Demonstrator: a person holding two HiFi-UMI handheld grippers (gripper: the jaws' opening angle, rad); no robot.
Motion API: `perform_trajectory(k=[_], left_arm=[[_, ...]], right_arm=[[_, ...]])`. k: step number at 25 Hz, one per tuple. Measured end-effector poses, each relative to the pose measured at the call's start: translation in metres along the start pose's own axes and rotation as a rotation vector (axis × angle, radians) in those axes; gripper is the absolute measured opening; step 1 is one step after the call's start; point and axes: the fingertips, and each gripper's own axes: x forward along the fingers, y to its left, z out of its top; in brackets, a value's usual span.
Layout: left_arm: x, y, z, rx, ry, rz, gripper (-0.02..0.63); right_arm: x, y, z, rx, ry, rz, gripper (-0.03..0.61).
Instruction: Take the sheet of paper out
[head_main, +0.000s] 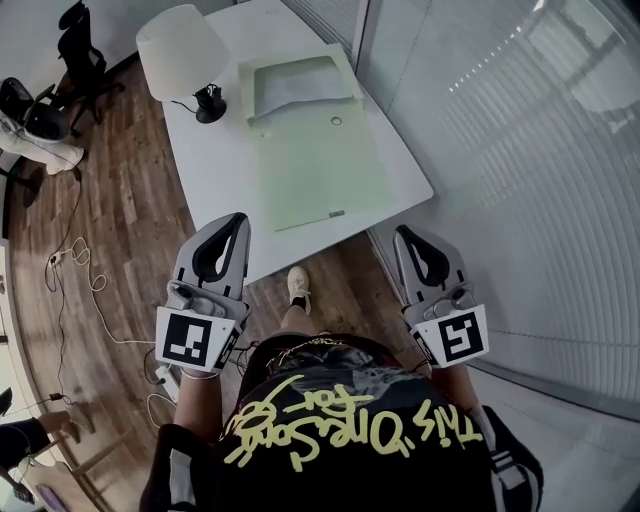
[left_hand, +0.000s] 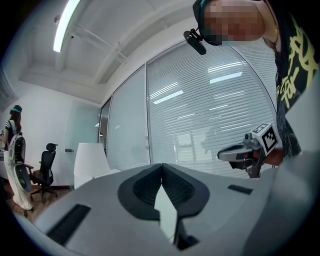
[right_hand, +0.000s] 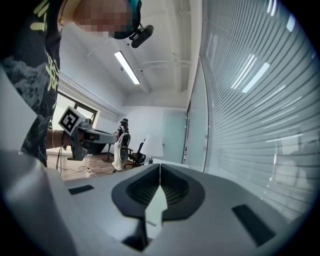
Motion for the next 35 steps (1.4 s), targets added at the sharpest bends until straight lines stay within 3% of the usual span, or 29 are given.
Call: perform_trajectory(k=[22,26,35], left_arm=[[0.111,0.085,-0.018,-0.060,0.099,-0.020,0.008],[0.124,0.097,-0.035,-0.033,0.135,-0.028,0.008],[0.146,0.116,-0.042,-0.110,0.125,-0.030,0.008]], right_arm=[[0.130,-0.060,-0.004,0.036,0.075,0.020,0.009],[0.152,-0.063,-0.011,0.025,0.103,0.010,0.009],[0.181,-0.079,-0.023,0.013,0.154,-0.009,0.009]])
